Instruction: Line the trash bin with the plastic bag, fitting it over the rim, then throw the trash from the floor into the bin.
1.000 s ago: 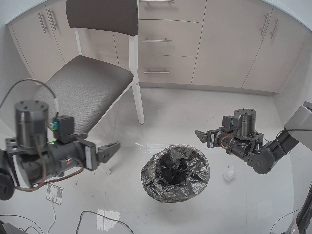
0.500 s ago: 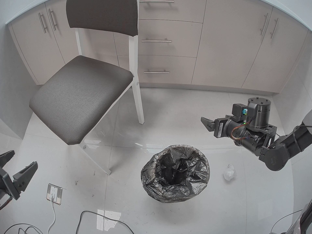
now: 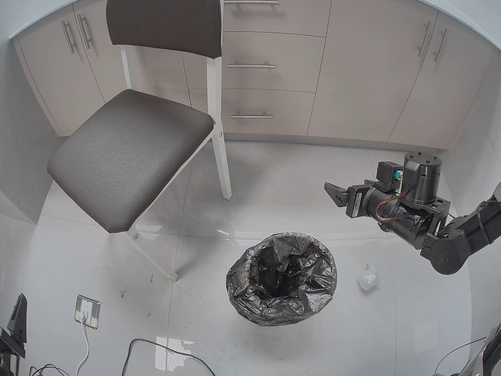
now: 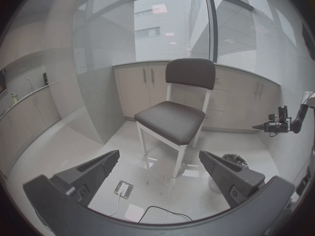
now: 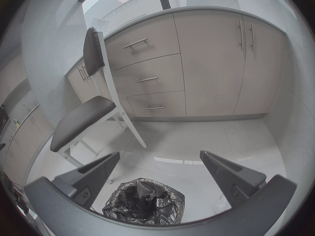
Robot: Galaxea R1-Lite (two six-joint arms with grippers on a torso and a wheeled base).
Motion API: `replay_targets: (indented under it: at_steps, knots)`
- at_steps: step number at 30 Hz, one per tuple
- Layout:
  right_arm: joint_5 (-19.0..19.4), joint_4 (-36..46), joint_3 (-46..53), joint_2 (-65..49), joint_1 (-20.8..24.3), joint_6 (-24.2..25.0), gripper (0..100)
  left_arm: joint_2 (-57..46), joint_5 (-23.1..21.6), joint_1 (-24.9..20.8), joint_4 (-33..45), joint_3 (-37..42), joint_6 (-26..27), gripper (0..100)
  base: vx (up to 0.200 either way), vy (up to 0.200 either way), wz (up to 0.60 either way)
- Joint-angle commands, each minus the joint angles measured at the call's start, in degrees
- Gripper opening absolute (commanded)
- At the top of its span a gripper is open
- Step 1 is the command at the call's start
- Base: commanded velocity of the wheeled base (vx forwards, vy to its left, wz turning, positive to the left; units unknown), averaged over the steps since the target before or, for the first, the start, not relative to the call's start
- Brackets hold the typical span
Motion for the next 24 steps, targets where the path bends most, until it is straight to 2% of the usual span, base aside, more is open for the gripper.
replay_targets:
  at_steps: [1, 8, 16, 18, 20, 21, 22, 24]
  knots:
    - [0.0, -0.1, 1.0, 0.1, 1.0, 0.0, 100, -11.8, 2.6, 5.5, -0.6, 10.1, 0.1, 100, 0.000, 0.000, 0.00]
    - [0.1, -0.2, 1.2, 0.2, 1.4, -0.1, 100, -13.6, 3.0, 4.5, -6.1, 15.1, 0.6, 100, 0.000, 0.000, 0.00]
    - [0.0, -0.4, 0.9, 2.5, 1.3, 0.0, 100, -13.6, -0.6, 4.5, -6.2, 15.2, 1.5, 100, 0.000, 0.000, 0.00]
    - [0.0, -0.4, 0.9, 2.7, 1.3, -0.1, 100, -13.6, -2.5, 4.5, -6.3, 15.2, 1.6, 100, 0.000, 0.000, 0.00]
    - [-0.1, -0.4, 0.9, 3.4, 1.3, -0.1, 100, -13.6, -7.2, 4.4, -6.3, 15.3, 1.6, 100, 0.000, 0.000, 0.00]
    - [-0.1, -0.5, 0.9, 3.5, 1.3, -0.1, 100, -13.6, -7.9, 4.4, -6.2, 15.3, 1.6, 100, 0.000, 0.000, 0.00]
    - [-0.1, -0.4, 0.4, 3.7, 1.3, 0.0, 100, -13.6, -11.3, 4.4, -6.3, 15.6, 2.0, 100, 0.000, 0.000, 0.00]
    - [-0.1, -0.4, 0.3, 3.9, 1.2, 0.0, 100, -13.6, -12.7, 4.4, -6.4, 16.0, 3.9, 100, 0.000, 0.000, 0.00]
